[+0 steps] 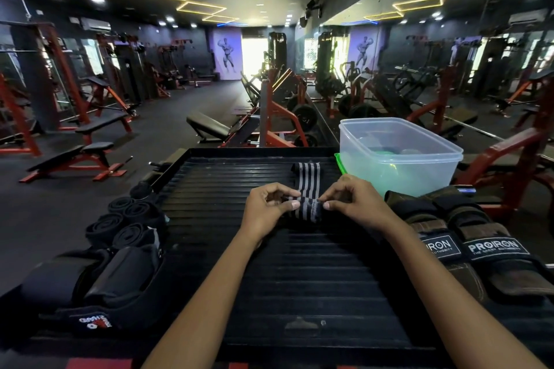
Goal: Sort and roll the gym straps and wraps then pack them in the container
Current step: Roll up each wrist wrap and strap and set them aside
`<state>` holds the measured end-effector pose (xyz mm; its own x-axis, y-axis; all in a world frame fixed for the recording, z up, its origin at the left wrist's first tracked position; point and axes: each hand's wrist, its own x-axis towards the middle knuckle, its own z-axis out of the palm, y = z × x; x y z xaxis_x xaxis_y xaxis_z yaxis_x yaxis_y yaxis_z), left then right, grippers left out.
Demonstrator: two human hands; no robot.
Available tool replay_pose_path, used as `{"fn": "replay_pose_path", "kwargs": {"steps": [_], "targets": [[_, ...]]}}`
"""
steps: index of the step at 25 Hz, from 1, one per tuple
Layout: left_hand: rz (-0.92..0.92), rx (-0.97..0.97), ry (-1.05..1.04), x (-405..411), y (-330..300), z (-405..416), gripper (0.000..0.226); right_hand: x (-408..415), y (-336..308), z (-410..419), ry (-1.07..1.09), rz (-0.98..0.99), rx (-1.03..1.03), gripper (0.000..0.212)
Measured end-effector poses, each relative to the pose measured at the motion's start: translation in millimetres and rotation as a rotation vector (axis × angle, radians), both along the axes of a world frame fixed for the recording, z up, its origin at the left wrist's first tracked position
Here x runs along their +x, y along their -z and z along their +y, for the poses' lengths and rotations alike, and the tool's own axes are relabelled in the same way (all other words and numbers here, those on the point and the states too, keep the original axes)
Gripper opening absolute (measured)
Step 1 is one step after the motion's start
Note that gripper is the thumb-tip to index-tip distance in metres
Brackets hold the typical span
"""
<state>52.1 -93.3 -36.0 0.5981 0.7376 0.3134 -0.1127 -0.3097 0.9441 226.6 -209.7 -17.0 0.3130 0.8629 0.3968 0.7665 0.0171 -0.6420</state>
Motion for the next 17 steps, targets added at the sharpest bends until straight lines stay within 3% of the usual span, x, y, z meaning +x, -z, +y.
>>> {"fn": "replay_pose_path", "kwargs": {"steps": [2, 5, 13, 17], "targets": [[-0.012, -0.023, 0.013, 0, 0, 0, 0.02, -4, -2, -1, 0.002, -0.132, -0.036, 0.012], [-0.023, -0.042, 0.029, 0, 1, 1, 0.02, -7, -1, 0, -0.011, -0.132, 0.012, 0.014], [-0.017, -0.037, 0.028, 4, 4, -4, 0.02, -16, 8, 7, -0.136, 0.343, 0.102, 0.018], [-0.013, -0.059, 0.044, 5, 4, -6, 0.019, -13, 13, 11, -0.194, 0.397, 0.083, 0.024]]}}
